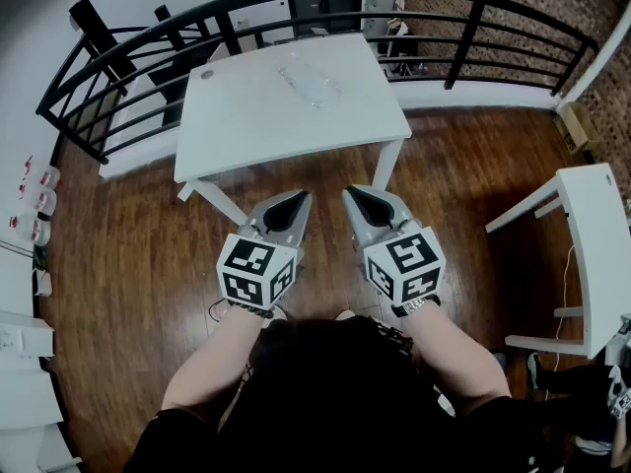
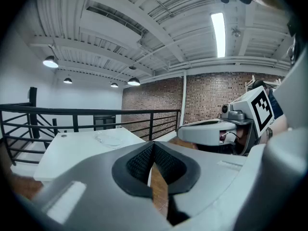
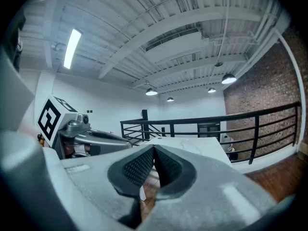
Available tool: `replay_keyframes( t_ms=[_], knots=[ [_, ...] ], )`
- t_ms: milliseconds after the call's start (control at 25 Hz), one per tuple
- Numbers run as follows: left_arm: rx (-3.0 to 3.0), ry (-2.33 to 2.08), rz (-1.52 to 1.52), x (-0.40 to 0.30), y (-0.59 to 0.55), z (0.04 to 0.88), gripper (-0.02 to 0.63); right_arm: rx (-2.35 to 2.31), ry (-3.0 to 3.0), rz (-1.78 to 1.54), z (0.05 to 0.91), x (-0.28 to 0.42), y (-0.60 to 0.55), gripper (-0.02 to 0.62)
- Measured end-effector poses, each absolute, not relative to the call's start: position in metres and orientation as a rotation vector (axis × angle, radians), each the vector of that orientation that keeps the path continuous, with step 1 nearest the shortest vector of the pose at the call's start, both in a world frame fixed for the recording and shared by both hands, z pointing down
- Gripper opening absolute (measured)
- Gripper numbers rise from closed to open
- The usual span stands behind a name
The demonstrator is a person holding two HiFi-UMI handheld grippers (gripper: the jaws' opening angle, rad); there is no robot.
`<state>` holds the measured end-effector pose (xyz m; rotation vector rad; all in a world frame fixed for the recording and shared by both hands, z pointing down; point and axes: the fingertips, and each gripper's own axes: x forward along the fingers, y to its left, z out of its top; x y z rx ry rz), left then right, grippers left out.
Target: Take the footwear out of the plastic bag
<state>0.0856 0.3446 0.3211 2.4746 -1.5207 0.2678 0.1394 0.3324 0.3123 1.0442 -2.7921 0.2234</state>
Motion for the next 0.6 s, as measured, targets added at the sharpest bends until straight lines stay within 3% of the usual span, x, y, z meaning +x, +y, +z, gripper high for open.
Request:
replay_keyframes(
  t_ms=[600],
  knots=[
    [2.449, -1.489, 0.252, 0.080, 0.302, 0.338, 0.017, 1.034, -2.757, 0.249, 0.327, 0.134, 0.292, -0.009]
  ],
)
